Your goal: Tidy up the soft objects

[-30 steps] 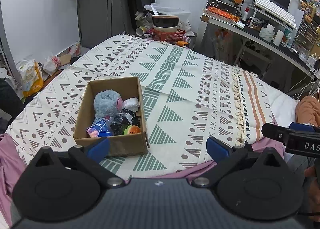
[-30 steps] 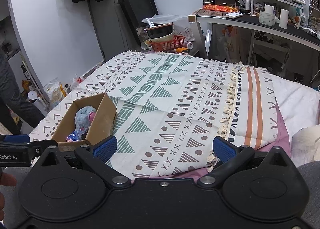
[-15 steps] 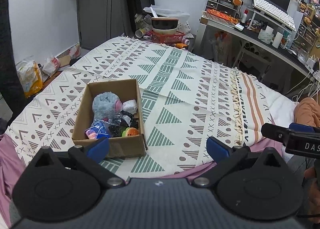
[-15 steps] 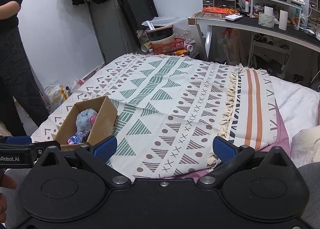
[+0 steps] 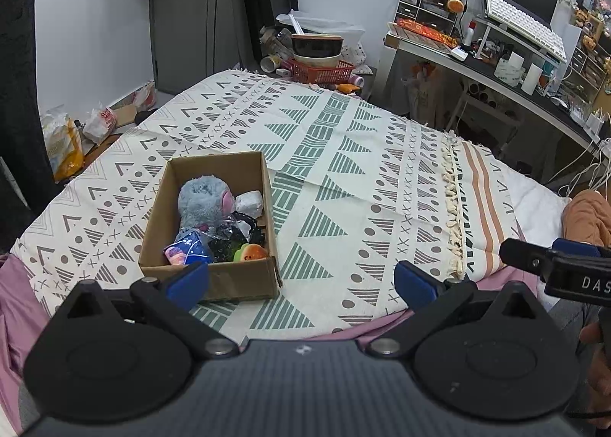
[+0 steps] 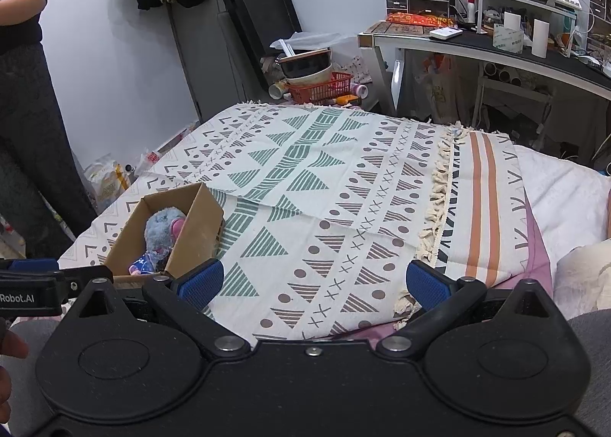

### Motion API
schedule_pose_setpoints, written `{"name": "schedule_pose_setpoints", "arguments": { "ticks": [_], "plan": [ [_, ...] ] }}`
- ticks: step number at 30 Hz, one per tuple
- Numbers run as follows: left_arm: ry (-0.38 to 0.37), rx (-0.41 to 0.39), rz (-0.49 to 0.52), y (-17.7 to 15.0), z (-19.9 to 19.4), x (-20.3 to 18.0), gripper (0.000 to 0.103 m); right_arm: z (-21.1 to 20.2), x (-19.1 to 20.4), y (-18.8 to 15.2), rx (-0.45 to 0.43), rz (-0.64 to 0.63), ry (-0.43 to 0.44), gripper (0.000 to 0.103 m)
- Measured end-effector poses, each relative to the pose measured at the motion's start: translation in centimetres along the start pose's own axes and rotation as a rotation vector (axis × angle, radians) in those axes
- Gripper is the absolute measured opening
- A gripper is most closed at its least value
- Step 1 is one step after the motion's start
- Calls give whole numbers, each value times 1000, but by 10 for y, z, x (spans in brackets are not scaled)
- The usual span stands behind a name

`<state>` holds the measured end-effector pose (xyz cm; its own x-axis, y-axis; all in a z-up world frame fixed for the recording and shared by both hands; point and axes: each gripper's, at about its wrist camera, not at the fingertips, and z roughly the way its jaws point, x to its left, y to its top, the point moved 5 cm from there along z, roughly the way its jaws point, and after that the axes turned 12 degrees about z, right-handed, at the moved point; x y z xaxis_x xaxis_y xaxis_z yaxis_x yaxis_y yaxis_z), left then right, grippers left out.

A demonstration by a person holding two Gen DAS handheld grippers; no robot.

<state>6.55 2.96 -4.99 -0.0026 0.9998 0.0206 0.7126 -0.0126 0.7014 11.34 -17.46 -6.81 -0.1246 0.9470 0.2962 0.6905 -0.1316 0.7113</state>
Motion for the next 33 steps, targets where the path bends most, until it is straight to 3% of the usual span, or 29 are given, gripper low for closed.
{"name": "schedule_pose_setpoints", "arguments": {
  "ticks": [33],
  "plan": [
    [-1, 3, 14, 1, 0, -3, 102, 1, -2, 0, -2, 2, 4, 103]
  ]
}}
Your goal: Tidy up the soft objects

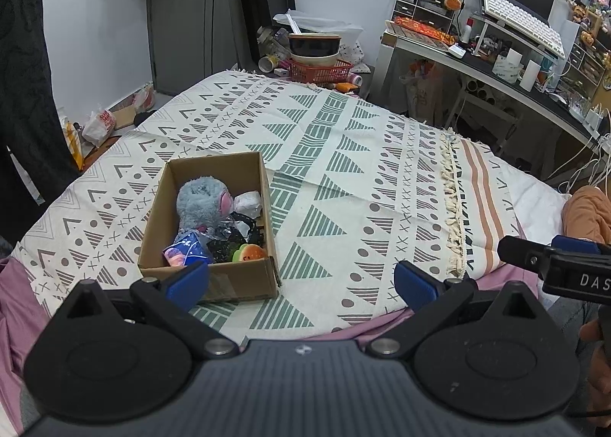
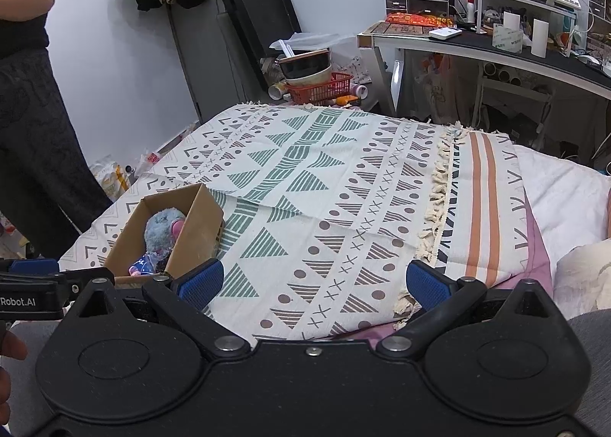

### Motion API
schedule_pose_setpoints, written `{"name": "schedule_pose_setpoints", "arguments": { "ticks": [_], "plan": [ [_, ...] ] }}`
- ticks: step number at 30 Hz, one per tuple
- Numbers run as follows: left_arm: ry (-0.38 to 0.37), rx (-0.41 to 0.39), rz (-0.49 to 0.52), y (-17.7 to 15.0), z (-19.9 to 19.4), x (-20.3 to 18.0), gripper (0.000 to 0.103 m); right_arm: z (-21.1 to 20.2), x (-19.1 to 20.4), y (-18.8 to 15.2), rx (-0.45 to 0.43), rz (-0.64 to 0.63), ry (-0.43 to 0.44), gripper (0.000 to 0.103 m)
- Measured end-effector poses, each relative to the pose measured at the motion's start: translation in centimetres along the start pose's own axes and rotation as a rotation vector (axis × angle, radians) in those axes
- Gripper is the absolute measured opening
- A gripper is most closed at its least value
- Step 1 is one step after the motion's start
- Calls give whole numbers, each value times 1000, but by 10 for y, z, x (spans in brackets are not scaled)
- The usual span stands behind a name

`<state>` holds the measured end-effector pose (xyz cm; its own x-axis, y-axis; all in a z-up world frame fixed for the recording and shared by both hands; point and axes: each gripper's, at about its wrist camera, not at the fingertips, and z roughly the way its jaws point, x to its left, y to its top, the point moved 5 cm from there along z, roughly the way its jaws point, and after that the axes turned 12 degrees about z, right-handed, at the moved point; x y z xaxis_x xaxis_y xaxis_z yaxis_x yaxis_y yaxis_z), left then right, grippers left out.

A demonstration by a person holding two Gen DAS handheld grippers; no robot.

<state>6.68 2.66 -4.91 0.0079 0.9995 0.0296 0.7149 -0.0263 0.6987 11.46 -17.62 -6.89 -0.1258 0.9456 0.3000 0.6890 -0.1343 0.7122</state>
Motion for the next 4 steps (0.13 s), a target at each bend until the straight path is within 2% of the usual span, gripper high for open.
{"name": "schedule_pose_setpoints", "arguments": {
  "ticks": [4],
  "plan": [
    [-1, 1, 1, 0, 0, 0, 102, 0, 0, 0, 0, 0, 0, 103]
  ]
}}
